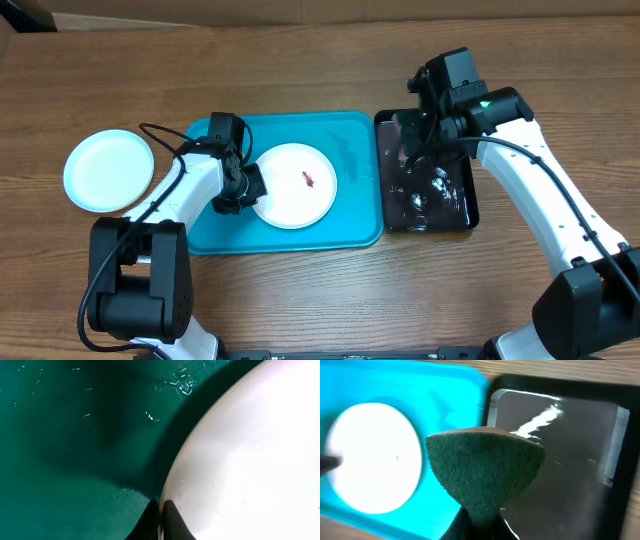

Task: Clean dirty plates on tray and stack at the side
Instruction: 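Scrub the white plate's red smear with the sponge in the right gripper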

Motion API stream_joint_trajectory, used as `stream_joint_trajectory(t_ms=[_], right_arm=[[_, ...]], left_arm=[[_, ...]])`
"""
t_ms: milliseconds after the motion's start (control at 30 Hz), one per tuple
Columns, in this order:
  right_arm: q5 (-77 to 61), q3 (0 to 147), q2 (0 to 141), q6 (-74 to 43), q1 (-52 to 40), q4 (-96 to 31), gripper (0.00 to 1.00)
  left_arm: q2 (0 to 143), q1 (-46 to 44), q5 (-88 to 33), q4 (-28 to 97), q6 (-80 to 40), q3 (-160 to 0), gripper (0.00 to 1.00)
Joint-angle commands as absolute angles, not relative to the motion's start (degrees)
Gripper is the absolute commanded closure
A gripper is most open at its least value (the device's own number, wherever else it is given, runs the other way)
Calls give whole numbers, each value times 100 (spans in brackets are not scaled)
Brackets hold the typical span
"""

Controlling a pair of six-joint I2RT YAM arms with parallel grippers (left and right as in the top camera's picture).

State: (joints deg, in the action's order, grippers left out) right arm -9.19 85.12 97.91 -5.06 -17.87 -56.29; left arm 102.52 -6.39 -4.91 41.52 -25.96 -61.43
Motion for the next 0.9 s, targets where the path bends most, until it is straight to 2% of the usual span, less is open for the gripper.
stream_joint_trajectory(t_ms=[0,200,467,767,867], right_arm=[[-1776,8584,9732,-340,-2123,-5360,96],[-1584,8584,9806,-344,-2947,-4864,96],[447,8584,10484,-600,-4082,-4438,96],[2467,8584,11323,-600,-4757,-3802,96],[2698,8584,11469,-600,-4790,-3684,96]], left_arm=[[10167,-685,-558,4128,-2571,-6090,96],[10167,-685,-558,4130,-2574,-6090,96],[10167,-685,-561,4156,-2574,-6090,96],[10167,-685,-561,4178,-2571,-6090,96],[10167,-685,-561,4180,-2571,-6090,96]])
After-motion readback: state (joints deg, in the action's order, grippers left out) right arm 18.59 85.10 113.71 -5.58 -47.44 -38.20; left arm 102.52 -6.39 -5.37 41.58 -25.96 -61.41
